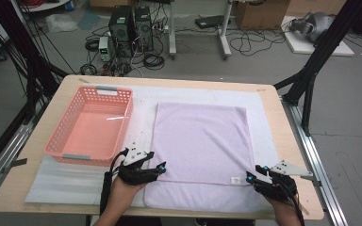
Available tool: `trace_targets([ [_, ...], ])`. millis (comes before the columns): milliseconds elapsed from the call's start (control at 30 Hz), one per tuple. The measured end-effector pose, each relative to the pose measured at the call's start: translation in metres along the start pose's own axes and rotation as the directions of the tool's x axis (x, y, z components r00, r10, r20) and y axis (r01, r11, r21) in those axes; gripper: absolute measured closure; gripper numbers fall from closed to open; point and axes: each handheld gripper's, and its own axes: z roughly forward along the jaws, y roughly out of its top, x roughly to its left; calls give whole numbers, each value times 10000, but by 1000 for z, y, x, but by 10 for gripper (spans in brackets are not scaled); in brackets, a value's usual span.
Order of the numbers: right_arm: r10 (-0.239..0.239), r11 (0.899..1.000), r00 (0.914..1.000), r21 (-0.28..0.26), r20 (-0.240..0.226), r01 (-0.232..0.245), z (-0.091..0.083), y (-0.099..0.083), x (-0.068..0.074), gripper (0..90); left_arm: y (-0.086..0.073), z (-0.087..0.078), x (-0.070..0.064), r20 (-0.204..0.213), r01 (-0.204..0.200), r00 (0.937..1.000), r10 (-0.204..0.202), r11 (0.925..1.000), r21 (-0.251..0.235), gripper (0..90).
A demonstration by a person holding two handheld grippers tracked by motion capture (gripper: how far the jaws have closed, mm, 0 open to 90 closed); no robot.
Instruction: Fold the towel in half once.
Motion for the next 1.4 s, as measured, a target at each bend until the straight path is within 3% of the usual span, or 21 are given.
trace_targets([
  [167,164,9999,9998,50,85,-164,-5,-8,1,535,-3,-4,2,-102,215,9997,-213,9996,193,396],
  [267,53,10000,9997,66,242,-55,-8,-9,2,547,-9,-7,5,-140,597,9981,-592,9975,385,452],
  [433,364,9993,9987,-54,352,-362,-12,-10,-4,558,-17,-10,6,-192,645,9978,-633,9952,733,529],
  [700,249,9991,9996,331,140,-253,-8,-12,-6,590,-28,-9,6,-200,622,9980,-601,9902,1248,609],
  [867,-19,9945,10000,1044,86,10,0,-15,-4,683,-30,-10,5,-281,392,9990,-360,9916,1234,696],
  [1033,-337,9923,9991,1202,267,303,1,-14,-2,819,-31,-10,1,-252,-33,9997,63,9928,1199,808],
  [1100,-488,9917,9984,1205,296,449,1,-14,-1,873,-31,-11,0,-310,-29,9995,65,9933,1154,837],
  [1167,-639,9903,9976,1253,286,598,1,-13,-1,876,-30,-12,1,-296,-38,9995,70,9941,1083,849],
  [1400,-363,9943,9993,1012,120,349,-2,-12,-2,878,-29,-14,3,-34,112,9999,-110,9972,740,833],
])
